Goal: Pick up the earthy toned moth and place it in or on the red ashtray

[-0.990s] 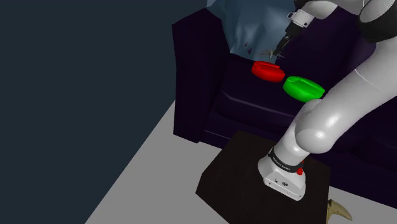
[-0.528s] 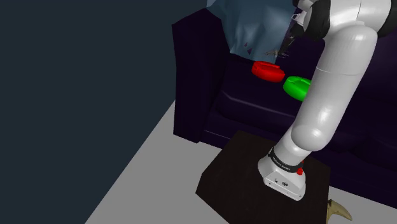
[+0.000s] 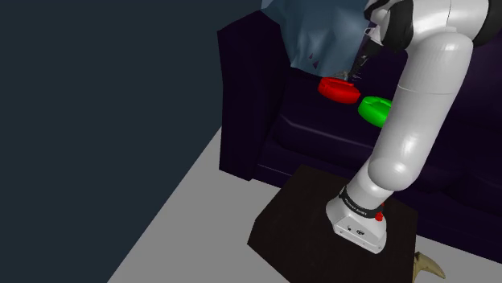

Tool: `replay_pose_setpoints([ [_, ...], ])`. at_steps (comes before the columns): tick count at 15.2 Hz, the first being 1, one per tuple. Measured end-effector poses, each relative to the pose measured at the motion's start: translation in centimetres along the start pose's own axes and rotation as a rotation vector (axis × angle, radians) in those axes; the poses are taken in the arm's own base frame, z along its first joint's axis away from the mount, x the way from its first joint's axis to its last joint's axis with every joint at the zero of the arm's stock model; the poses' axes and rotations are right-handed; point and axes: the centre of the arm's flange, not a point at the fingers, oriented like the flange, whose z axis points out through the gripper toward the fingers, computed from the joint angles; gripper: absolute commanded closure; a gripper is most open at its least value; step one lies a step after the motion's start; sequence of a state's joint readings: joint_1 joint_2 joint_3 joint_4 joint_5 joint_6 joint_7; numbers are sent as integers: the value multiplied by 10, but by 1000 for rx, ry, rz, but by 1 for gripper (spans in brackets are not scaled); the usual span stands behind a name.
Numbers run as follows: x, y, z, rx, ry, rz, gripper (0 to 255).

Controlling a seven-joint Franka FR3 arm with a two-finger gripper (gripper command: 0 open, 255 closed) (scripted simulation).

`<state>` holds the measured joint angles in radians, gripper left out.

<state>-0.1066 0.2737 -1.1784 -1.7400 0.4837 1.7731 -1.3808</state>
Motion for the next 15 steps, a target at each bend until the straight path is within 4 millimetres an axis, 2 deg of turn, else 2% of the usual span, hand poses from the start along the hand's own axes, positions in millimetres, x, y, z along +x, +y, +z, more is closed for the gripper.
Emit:
replay_pose_setpoints([
  [5,-6,4,27,0,0,0,255],
  [12,-6,4,32,-1,0,1,255],
  [13,-6,4,32,-1,0,1,0],
  [15,-6,4,32,-1,0,0,0],
])
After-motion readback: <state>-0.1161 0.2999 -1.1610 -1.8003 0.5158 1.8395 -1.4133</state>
